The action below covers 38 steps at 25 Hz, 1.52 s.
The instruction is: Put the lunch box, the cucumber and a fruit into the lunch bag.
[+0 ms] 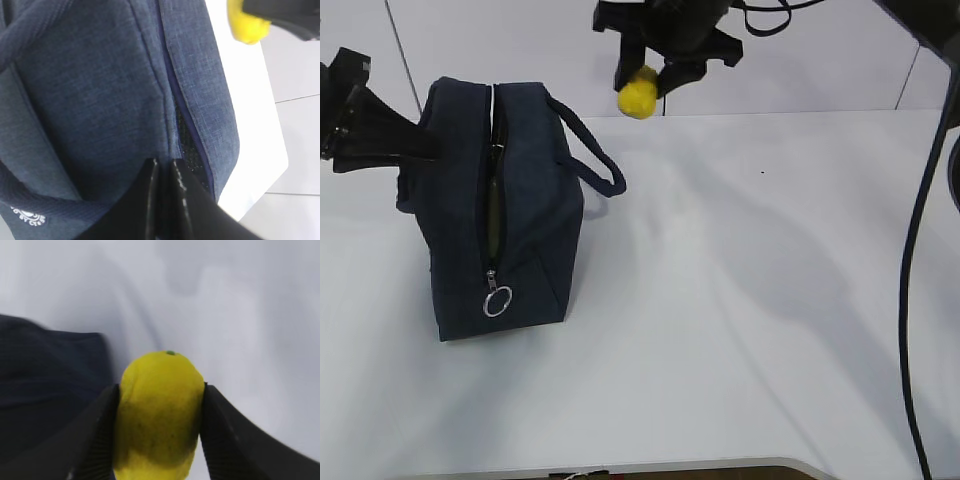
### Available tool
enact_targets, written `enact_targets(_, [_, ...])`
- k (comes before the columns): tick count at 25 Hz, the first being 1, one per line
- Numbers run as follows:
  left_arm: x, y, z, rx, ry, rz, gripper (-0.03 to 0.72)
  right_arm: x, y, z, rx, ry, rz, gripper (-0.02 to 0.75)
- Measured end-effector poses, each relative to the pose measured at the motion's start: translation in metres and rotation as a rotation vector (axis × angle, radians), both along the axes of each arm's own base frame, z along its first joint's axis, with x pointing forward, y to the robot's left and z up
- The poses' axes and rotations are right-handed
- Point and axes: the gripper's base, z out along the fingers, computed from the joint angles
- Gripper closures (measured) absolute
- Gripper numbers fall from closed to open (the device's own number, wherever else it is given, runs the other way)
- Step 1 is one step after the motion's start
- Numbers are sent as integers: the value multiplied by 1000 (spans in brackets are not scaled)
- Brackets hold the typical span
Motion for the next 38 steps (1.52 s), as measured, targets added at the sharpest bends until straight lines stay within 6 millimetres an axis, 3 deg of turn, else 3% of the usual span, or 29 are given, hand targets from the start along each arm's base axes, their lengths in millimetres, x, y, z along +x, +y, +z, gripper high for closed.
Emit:
enact_targets(9, [0,0,0,0,0,0,683,-25,45,21,290,4,325,358])
enact_targets(16, [1,-1,2,-26,-2,7,683,-32,66,24,329,-47,375,359])
enact_targets(24, [1,-2,4,-55,-7,5,683,-29,88,-12,300,-3,424,360])
enact_targets(29, [0,-3,5,-69,-11,-1,683,-24,91,-37,280,45,429,354])
enact_targets(34, [0,-3,6,-72,-14,-4,683,-25,91,-37,264,43,456,257])
enact_targets(38, [0,-4,6,-73,-15,-4,683,-26,91,-37,258,41,469,225])
